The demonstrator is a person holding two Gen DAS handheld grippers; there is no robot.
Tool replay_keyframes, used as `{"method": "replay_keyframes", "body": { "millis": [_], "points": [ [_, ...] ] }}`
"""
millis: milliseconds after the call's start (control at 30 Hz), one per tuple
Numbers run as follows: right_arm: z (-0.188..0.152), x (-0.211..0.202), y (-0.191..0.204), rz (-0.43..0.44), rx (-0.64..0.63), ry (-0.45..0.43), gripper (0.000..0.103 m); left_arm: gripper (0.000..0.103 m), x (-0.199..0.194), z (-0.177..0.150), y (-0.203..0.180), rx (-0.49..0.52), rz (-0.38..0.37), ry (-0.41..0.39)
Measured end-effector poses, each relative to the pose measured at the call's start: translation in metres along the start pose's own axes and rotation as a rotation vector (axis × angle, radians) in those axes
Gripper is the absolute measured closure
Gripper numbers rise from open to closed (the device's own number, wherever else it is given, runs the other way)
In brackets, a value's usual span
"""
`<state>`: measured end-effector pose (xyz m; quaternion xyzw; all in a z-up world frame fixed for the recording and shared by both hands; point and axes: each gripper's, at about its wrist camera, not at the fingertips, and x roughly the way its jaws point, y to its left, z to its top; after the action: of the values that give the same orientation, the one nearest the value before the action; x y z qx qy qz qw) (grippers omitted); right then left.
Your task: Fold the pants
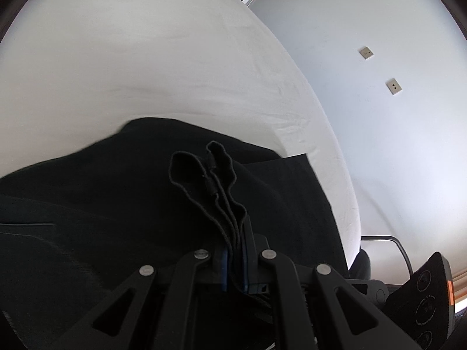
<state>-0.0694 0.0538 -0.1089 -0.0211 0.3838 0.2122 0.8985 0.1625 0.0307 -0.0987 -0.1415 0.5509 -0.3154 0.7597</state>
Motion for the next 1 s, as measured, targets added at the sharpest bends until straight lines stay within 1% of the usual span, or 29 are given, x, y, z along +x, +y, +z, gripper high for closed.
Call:
{"method": "replay_keyframes", "body": {
  "millis": [133, 233, 367, 500, 533, 567, 633, 700, 733, 800, 833, 867, 900, 933, 967, 1000],
  "points": [
    [-0.002, 0.018, 0.015, 0.06, 0.006, 0.039, 0.096, 0.096, -0.005, -0.005, 0.03, -0.045, 0.029, 0.003],
    [-0.005, 0.028, 0.025, 0.088, 0.006, 0.069, 0.096, 0.096, -0.005, -0.008, 0.044, -0.082, 0.027, -0.005],
    [-0.015, 0.036, 0.036, 0.097, -0.007, 0.104, 0.096, 0.096, -0.001, -0.008, 0.056, -0.104, 0.02, -0.004],
    [-0.022, 0.042, 0.036, 0.098, 0.008, 0.13, 0.094, 0.095, 0.004, -0.006, 0.064, -0.122, 0.004, -0.012],
    [-0.017, 0.045, 0.032, 0.1, 0.009, 0.137, 0.093, 0.094, 0.006, -0.005, 0.066, -0.127, 0.003, -0.013],
    [-0.02, 0.047, 0.032, 0.1, 0.016, 0.147, 0.093, 0.092, 0.007, -0.004, 0.067, -0.129, 0.01, -0.015],
    [-0.022, 0.049, 0.035, 0.102, 0.033, 0.158, 0.092, 0.091, 0.007, -0.005, 0.071, -0.139, 0.0, -0.02],
    [-0.025, 0.049, 0.03, 0.116, 0.057, 0.165, 0.09, 0.086, 0.005, -0.005, 0.075, -0.153, 0.002, -0.032],
    [-0.027, 0.049, 0.024, 0.142, 0.075, 0.169, 0.088, 0.083, 0.002, -0.006, 0.075, -0.163, 0.004, -0.046],
    [-0.032, 0.041, 0.016, 0.185, 0.099, 0.177, 0.086, 0.074, -0.007, -0.007, 0.075, -0.17, 0.047, -0.082],
    [-0.036, 0.036, 0.011, 0.205, 0.116, 0.186, 0.083, 0.072, -0.011, -0.008, 0.075, -0.17, 0.062, -0.094],
    [-0.04, 0.03, 0.007, 0.226, 0.128, 0.195, 0.08, 0.068, -0.016, -0.008, 0.075, -0.172, 0.077, -0.105],
    [-0.043, 0.024, 0.004, 0.243, 0.131, 0.199, 0.074, 0.062, -0.021, -0.009, 0.071, -0.166, 0.108, -0.123],
    [-0.048, 0.015, 0.002, 0.261, 0.131, 0.2, 0.063, 0.059, -0.024, -0.01, 0.069, -0.159, 0.131, -0.135],
    [-0.053, 0.007, 0.0, 0.275, 0.136, 0.196, 0.055, 0.053, -0.028, -0.01, 0.064, -0.149, 0.16, -0.151],
    [-0.059, -0.005, -0.009, 0.303, 0.152, 0.184, 0.048, 0.05, -0.032, -0.011, 0.059, -0.137, 0.187, -0.169]
  ]
}}
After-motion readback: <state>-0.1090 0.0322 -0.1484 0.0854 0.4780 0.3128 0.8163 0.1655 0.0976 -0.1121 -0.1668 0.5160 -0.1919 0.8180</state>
